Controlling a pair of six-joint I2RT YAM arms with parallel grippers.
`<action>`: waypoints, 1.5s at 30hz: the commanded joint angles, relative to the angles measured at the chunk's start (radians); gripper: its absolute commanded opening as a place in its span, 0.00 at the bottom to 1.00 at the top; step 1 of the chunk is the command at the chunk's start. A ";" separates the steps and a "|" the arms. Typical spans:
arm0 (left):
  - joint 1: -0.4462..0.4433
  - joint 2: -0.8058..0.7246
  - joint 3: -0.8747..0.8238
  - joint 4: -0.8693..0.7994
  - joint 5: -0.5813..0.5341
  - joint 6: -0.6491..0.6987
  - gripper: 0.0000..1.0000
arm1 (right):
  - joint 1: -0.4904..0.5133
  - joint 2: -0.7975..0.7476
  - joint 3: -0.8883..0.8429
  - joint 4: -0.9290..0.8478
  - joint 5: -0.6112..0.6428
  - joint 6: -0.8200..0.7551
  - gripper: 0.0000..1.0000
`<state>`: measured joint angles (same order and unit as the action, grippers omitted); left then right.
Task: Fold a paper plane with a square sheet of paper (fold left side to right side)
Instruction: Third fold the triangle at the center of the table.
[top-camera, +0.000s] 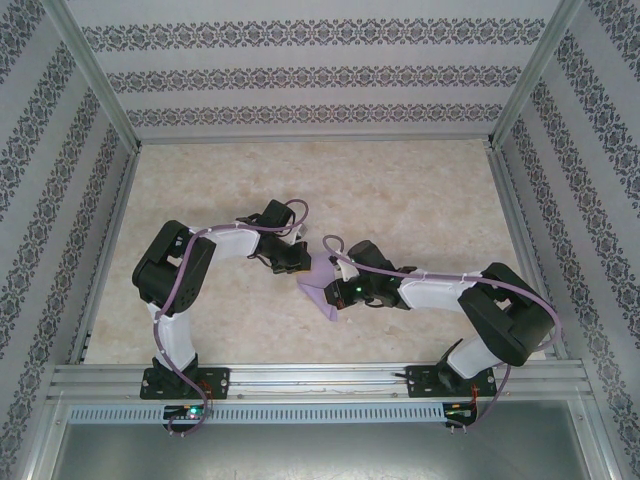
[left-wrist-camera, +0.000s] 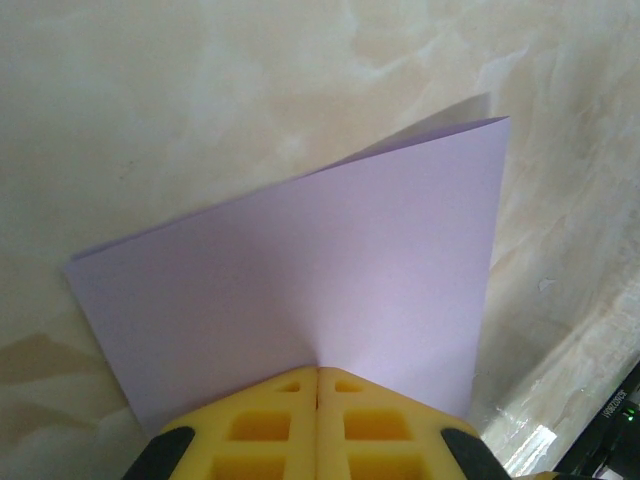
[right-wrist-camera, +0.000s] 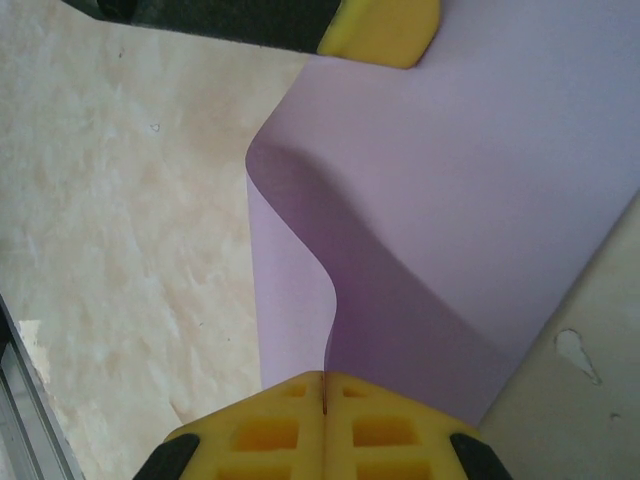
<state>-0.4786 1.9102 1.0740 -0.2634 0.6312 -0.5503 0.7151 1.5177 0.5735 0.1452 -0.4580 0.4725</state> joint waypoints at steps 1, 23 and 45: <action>-0.015 0.050 -0.003 -0.068 -0.090 0.027 0.06 | -0.008 0.013 0.036 -0.019 -0.003 -0.018 0.00; -0.020 0.055 0.003 -0.065 -0.086 0.024 0.06 | -0.011 0.061 0.088 -0.076 0.069 -0.046 0.00; -0.022 0.057 0.004 -0.066 -0.086 0.024 0.05 | -0.012 0.091 0.104 -0.093 0.076 -0.058 0.00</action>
<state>-0.4801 1.9160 1.0851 -0.2779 0.6308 -0.5491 0.7086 1.5921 0.6575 0.0704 -0.3973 0.4385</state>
